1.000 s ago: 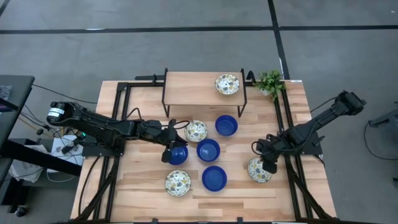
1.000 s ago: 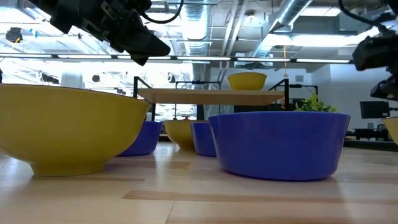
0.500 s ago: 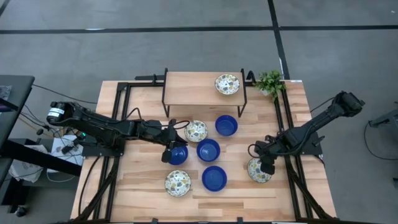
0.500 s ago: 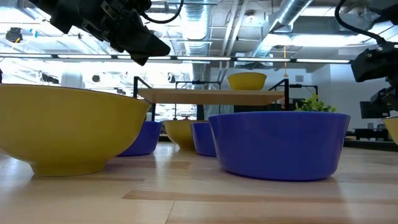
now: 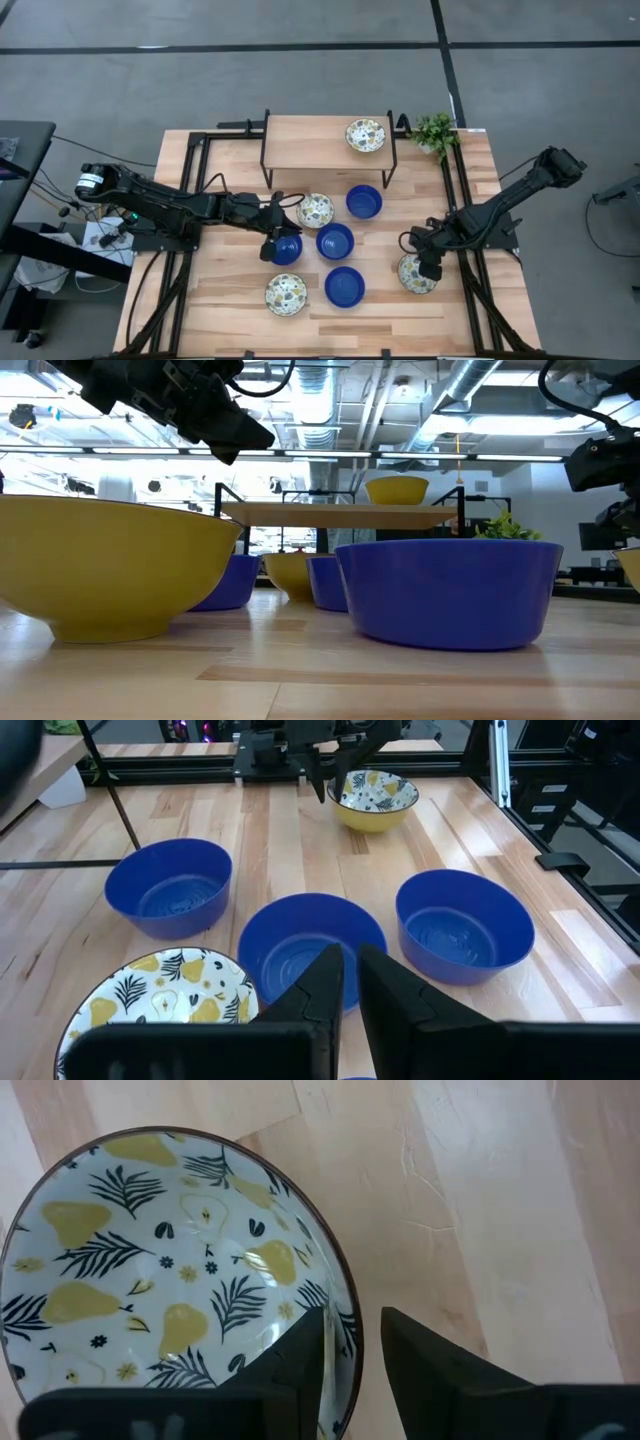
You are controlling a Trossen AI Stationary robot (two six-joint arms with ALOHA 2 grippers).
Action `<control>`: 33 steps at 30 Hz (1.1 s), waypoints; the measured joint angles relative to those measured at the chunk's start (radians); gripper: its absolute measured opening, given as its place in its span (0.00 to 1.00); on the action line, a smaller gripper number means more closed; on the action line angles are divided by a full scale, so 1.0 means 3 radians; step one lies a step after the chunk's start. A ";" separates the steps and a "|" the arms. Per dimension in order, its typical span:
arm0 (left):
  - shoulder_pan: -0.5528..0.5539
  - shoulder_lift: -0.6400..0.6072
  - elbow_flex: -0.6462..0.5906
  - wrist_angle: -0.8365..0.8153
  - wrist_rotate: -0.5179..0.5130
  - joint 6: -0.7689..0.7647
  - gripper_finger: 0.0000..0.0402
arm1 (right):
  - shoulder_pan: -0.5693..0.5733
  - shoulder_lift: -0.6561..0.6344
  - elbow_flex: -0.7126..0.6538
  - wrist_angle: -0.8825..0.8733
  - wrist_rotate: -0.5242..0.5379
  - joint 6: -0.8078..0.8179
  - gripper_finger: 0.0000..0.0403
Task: Pick & Place Mini bowls
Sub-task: Stack the yellow patterned bowl on top of the yellow patterned bowl on the shelf
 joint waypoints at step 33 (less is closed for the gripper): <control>0.0000 0.0001 0.0000 0.0007 0.0000 0.0000 0.08 | -0.0004 -0.0001 0.0001 -0.0017 -0.0176 0.0000 0.23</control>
